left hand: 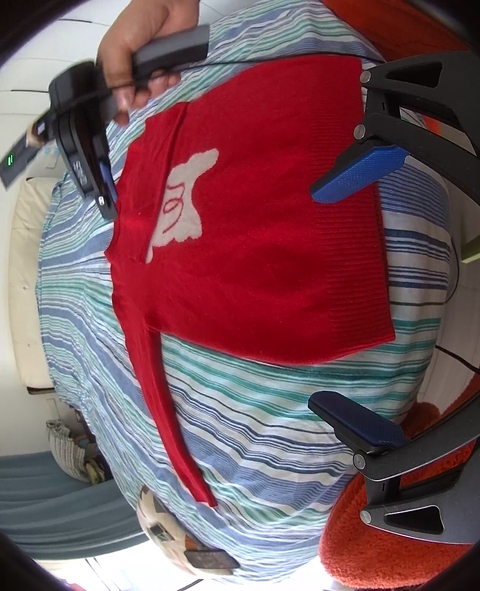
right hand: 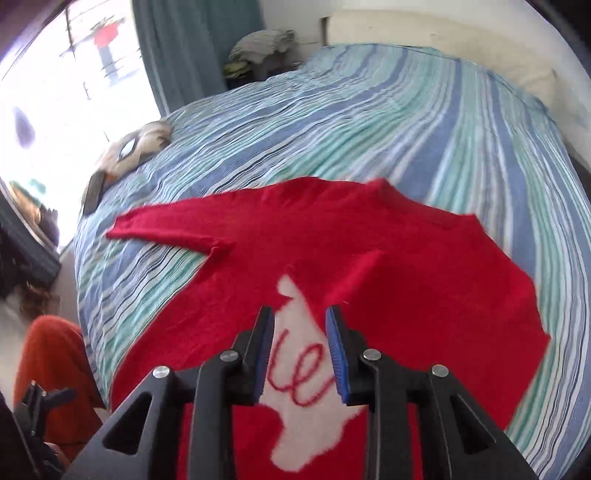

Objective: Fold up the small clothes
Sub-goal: 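Grasp a sleeve with the right gripper and fold it across the body, then open the right gripper and release the sleeve on the sweater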

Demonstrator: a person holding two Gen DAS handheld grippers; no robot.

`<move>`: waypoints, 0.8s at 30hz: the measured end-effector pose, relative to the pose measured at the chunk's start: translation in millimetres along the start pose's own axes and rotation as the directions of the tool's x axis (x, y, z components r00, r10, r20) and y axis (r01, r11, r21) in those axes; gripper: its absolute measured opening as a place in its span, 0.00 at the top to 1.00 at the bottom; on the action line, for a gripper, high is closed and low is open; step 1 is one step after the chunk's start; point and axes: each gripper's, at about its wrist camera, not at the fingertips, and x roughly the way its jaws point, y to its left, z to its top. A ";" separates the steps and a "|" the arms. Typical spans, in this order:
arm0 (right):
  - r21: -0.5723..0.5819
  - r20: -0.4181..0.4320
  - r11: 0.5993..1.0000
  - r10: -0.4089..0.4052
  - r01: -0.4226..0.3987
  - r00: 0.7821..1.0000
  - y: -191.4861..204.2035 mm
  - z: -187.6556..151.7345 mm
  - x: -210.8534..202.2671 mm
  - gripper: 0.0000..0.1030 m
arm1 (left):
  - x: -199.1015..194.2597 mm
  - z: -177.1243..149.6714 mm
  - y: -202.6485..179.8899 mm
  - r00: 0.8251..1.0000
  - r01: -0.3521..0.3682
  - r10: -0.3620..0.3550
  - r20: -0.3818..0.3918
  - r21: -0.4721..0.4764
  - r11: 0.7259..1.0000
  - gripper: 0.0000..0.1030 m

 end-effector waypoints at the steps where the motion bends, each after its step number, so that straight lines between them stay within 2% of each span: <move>1: -0.032 -0.022 0.999 -0.012 0.011 1.000 10.8 1.7 15.6 0.66 | -0.8 -0.8 1.1 1.000 0.001 -0.001 -0.001 0.001 1.000 0.01; 4: -0.067 -0.082 0.994 -0.087 0.081 0.993 22.4 4.5 60.2 0.66 | -2.7 -1.7 8.6 1.000 0.011 -0.012 -0.006 -0.019 1.000 0.01; 7: -0.060 -0.138 0.988 -0.150 0.143 0.979 15.8 5.1 96.2 0.67 | 0.0 0.5 19.4 0.999 0.026 -0.028 -0.026 -0.067 0.997 0.01; 8: -0.057 -0.150 0.987 -0.159 0.152 0.976 11.0 3.6 102.4 0.71 | 1.8 1.7 23.0 0.999 0.031 -0.034 -0.035 -0.087 0.996 0.01; 9: -0.053 -0.146 0.987 -0.160 0.153 0.976 8.2 3.0 103.3 0.94 | 3.6 2.7 26.7 0.998 0.036 -0.041 -0.042 -0.108 0.994 0.01; 10: -0.049 -0.130 0.988 -0.153 0.148 0.980 8.3 3.5 98.7 0.94 | 5.1 3.6 30.5 0.998 0.041 -0.047 -0.047 -0.130 0.991 0.01; 12: -0.041 -0.087 0.997 -0.062 0.058 0.994 13.5 1.6 83.0 0.94 | 8.1 4.6 37.5 0.996 0.052 -0.063 -0.056 -0.172 0.984 0.01; 14: -0.080 -0.114 0.997 -0.009 0.000 0.993 22.9 -4.0 80.2 0.93 | 12.3 4.0 42.0 0.994 0.069 -0.085 -0.070 -0.210 0.975 0.01; 15: -0.085 -0.136 0.996 0.001 -0.013 0.991 23.0 -8.5 79.6 0.89 | 14.8 3.4 43.7 0.992 0.075 -0.095 -0.079 -0.228 0.971 0.01; 17: -0.072 -0.163 0.997 0.001 -0.013 0.987 17.7 -16.3 75.8 0.70 | 17.9 1.7 45.1 0.990 0.074 -0.102 -0.097 -0.251 0.965 0.01; 18: -0.048 -0.155 0.999 0.008 -0.015 0.988 13.3 -19.6 69.3 0.45 | 17.8 0.8 45.3 0.990 0.069 -0.097 -0.099 -0.255 0.965 0.01; 19: -0.012 -0.130 1.000 0.025 -0.026 0.991 9.0 -23.8 59.1 0.33 | 16.9 0.1 45.7 0.992 0.060 -0.087 -0.097 -0.253 0.966 0.01; 22: 0.129 -0.042 0.988 0.092 -0.086 0.995 -6.4 -45.5 16.3 0.33 | 12.7 -1.0 49.0 0.996 0.030 -0.051 -0.080 -0.250 0.968 0.01; 24: 0.189 -0.010 0.976 0.113 -0.109 0.994 -9.6 -73.3 -15.5 0.33 | 11.7 -0.8 54.5 0.996 0.025 -0.048 -0.081 -0.263 0.964 0.01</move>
